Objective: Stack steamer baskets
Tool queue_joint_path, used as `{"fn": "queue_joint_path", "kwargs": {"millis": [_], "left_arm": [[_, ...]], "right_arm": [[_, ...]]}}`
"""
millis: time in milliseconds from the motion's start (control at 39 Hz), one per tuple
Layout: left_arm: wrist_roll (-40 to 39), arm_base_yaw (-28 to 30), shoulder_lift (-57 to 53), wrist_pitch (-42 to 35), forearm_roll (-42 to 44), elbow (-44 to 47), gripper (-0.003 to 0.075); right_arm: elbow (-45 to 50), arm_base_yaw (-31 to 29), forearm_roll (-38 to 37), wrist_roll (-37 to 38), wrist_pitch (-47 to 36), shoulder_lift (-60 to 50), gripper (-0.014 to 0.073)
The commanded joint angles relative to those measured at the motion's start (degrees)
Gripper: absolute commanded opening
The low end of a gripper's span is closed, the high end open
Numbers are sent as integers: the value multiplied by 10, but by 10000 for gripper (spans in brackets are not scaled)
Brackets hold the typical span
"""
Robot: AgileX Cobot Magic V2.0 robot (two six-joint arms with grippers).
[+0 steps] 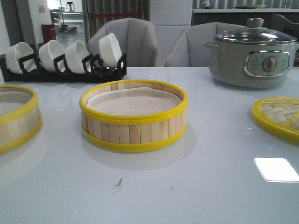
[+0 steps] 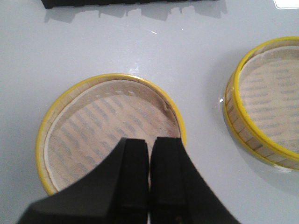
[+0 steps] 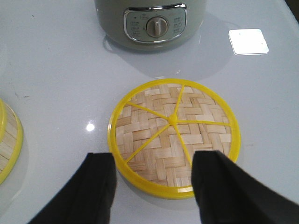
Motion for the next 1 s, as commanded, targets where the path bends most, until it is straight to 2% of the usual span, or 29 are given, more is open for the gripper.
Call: {"fn": "queue_joint_path", "kwargs": {"millis": [0, 103, 180, 616, 975], "left_arm": [[8, -3, 6, -39, -22, -18, 277], [8, -3, 35, -41, -32, -18, 440], [8, -3, 57, -50, -45, -18, 494], [8, -65, 189, -104, -46, -18, 486], [4, -69, 267, -127, -45, -18, 486]], "right_arm": [[-21, 0, -1, -2, -41, -5, 477], [-21, 0, 1, -2, -40, -5, 477], [-21, 0, 3, -2, -40, -5, 477], [-21, 0, 3, -2, -40, -5, 477], [-21, 0, 3, -2, -39, -5, 477]]}}
